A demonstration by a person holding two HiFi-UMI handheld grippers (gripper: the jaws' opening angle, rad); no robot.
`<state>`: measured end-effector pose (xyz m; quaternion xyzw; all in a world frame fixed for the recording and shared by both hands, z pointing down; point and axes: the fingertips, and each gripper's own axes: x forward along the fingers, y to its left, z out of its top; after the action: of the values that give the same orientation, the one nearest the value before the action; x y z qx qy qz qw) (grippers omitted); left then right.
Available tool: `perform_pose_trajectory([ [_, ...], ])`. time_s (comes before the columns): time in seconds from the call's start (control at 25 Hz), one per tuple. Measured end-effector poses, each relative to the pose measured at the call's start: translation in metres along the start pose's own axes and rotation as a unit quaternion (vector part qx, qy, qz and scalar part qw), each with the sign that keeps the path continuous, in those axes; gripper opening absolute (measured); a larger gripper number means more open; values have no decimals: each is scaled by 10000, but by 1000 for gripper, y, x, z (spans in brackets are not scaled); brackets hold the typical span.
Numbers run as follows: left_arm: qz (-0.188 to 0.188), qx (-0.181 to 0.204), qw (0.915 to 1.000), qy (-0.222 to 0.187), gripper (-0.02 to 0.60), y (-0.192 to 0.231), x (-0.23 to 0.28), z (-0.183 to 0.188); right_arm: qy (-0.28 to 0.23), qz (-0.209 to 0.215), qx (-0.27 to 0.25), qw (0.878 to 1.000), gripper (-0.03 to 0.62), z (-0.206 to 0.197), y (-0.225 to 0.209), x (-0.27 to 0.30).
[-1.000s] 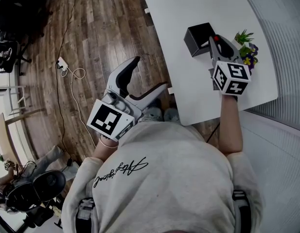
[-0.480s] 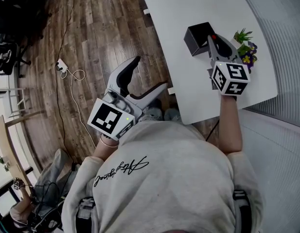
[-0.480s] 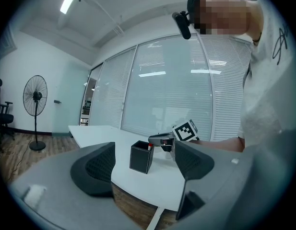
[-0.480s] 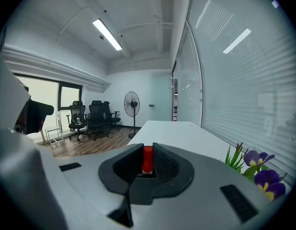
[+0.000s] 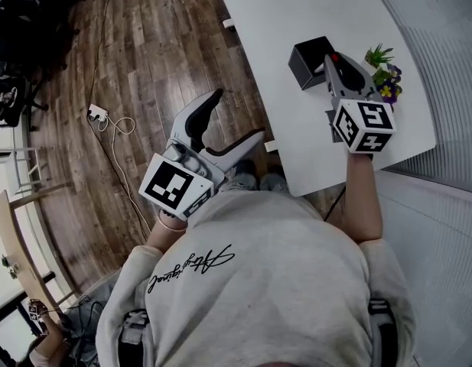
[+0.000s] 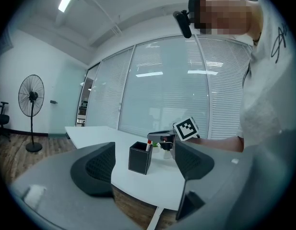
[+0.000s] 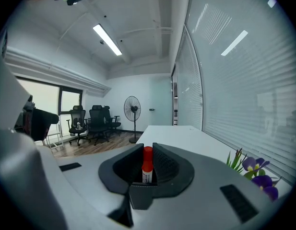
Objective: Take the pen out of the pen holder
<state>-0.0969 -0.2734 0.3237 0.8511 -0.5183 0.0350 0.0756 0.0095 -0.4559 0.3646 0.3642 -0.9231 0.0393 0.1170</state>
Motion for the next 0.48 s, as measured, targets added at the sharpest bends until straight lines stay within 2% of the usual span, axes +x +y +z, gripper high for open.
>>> perform_pose_trajectory([
  [0.48,-305,128,9994,-79,374,4,-1,6,-409,-183,-43,9990,57,32,9,-17],
])
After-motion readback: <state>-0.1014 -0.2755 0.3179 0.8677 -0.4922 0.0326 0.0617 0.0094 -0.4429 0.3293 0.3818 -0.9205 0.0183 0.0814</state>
